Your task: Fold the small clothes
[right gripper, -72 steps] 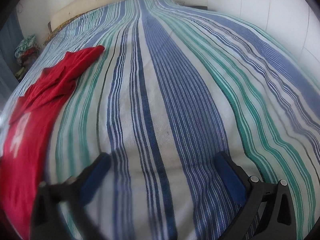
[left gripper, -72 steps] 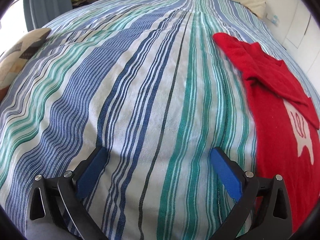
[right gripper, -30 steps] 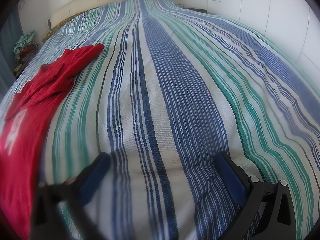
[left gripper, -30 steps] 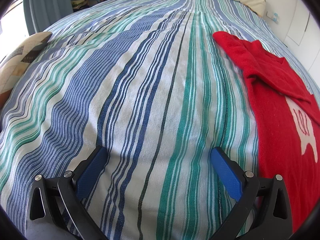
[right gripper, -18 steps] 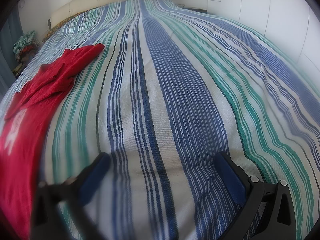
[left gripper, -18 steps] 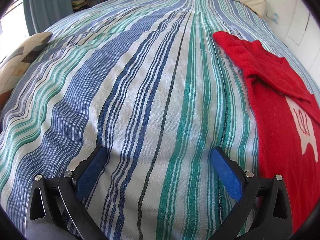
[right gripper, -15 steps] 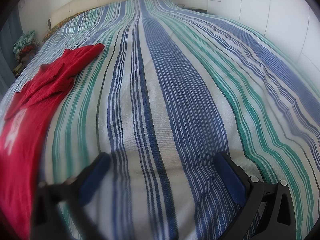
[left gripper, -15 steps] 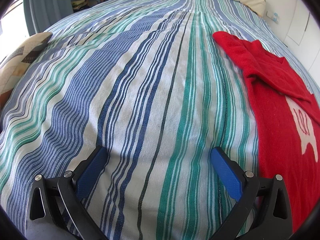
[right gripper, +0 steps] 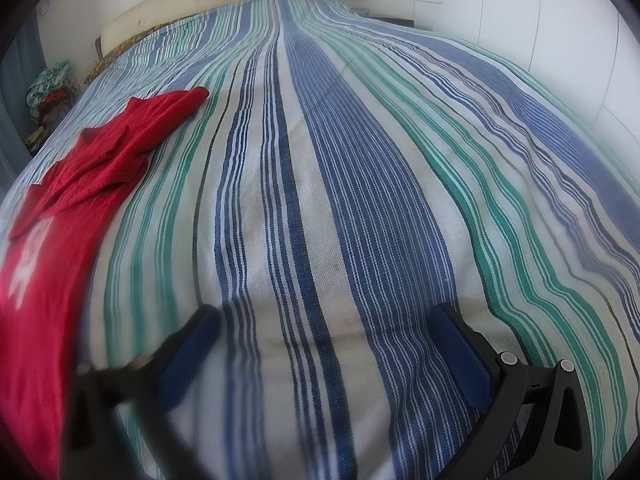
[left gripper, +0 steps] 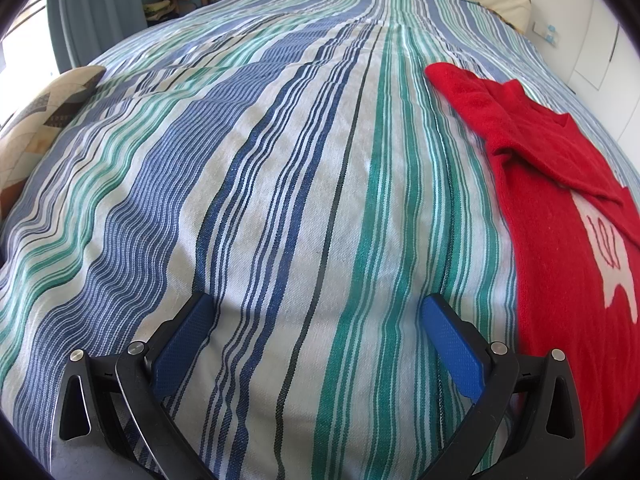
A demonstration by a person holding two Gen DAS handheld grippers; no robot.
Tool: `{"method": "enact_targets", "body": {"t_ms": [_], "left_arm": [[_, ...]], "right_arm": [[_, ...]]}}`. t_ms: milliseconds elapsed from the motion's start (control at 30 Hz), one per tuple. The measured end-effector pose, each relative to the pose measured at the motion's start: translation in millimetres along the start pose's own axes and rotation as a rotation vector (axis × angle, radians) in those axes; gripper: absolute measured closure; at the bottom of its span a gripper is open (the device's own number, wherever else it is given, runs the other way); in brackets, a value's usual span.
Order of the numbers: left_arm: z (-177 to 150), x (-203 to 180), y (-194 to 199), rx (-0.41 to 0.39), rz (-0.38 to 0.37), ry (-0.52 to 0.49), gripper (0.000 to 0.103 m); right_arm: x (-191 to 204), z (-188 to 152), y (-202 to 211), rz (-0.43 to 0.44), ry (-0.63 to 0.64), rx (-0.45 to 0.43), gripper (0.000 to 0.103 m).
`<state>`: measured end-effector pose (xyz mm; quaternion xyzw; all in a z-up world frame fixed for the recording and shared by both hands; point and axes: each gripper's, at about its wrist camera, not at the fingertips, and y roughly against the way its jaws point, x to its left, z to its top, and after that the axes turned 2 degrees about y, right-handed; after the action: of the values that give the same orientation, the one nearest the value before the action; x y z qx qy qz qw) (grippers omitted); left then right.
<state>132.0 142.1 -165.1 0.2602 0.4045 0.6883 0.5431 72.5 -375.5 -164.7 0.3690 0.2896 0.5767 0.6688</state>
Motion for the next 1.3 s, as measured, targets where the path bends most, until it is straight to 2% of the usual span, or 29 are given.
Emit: {"method": "enact_targets", "body": {"t_ms": [167,267,333,400,500,533,567,633,667,733,767,800,833,900,933,1033,1067,1100,1133,1167,1300], "left_arm": [[3,2,1,0.007,-0.006,0.003,0.000],[8,8,12,0.081,-0.037,0.009,0.002],[13,15,30,0.133,-0.094,0.016,0.002],[10,23,60,0.129,-0.189,0.019,0.002],[-6,22,99,0.148,-0.296,-0.033,0.002],[-14,17,107,0.164,-0.331,-0.061,0.002],[-22,11,113,0.183,-0.359,-0.091,0.002],[-38,-5,115,0.227,-0.397,-0.136,0.002],[-46,-12,114,0.252,-0.414,-0.151,0.003],[-58,-28,106,0.301,-0.431,-0.182,0.009],[-61,-34,102,0.321,-0.425,-0.202,0.021],[-63,-37,97,0.343,-0.416,-0.217,0.028],[-65,-39,95,0.357,-0.416,-0.221,0.028],[-64,-38,91,0.372,-0.433,-0.207,0.030],[-63,-38,88,0.383,-0.440,-0.207,0.031],[-62,-39,76,0.422,-0.421,-0.210,0.047],[-61,-37,73,0.436,-0.417,-0.196,0.061],[-61,-34,68,0.454,-0.425,-0.174,0.085],[-61,-31,65,0.479,-0.448,-0.142,0.098],[-60,-27,62,0.496,-0.470,-0.109,0.099],[-54,-15,72,0.470,-0.501,-0.072,0.101]], "right_arm": [[-1,0,-1,-0.001,0.001,0.003,0.000],[-3,8,2,0.018,0.016,0.050,0.000],[-6,19,17,0.031,0.058,0.091,0.005],[-4,29,58,0.020,0.177,0.037,0.006],[13,23,141,0.027,0.504,-0.057,0.006],[19,15,166,0.073,0.609,-0.045,0.006],[24,5,185,0.144,0.689,0.008,0.006],[38,-17,204,0.302,0.777,0.199,0.006],[45,-27,208,0.368,0.777,0.257,0.006],[60,-38,204,0.497,0.639,0.287,0.006],[65,-39,192,0.574,0.521,0.323,0.006],[71,-42,177,0.631,0.404,0.365,0.007],[75,-44,160,0.660,0.298,0.396,0.010],[83,-49,130,0.693,0.151,0.441,0.022],[85,-52,117,0.694,0.120,0.456,0.024],[94,-63,85,0.667,0.071,0.511,0.033],[95,-68,76,0.659,0.052,0.542,0.041],[93,-72,69,0.635,0.033,0.559,0.060],[92,-76,67,0.615,0.021,0.565,0.073],[88,-76,64,0.603,0.012,0.563,0.098],[66,-68,75,0.632,-0.048,0.487,0.098]]}}
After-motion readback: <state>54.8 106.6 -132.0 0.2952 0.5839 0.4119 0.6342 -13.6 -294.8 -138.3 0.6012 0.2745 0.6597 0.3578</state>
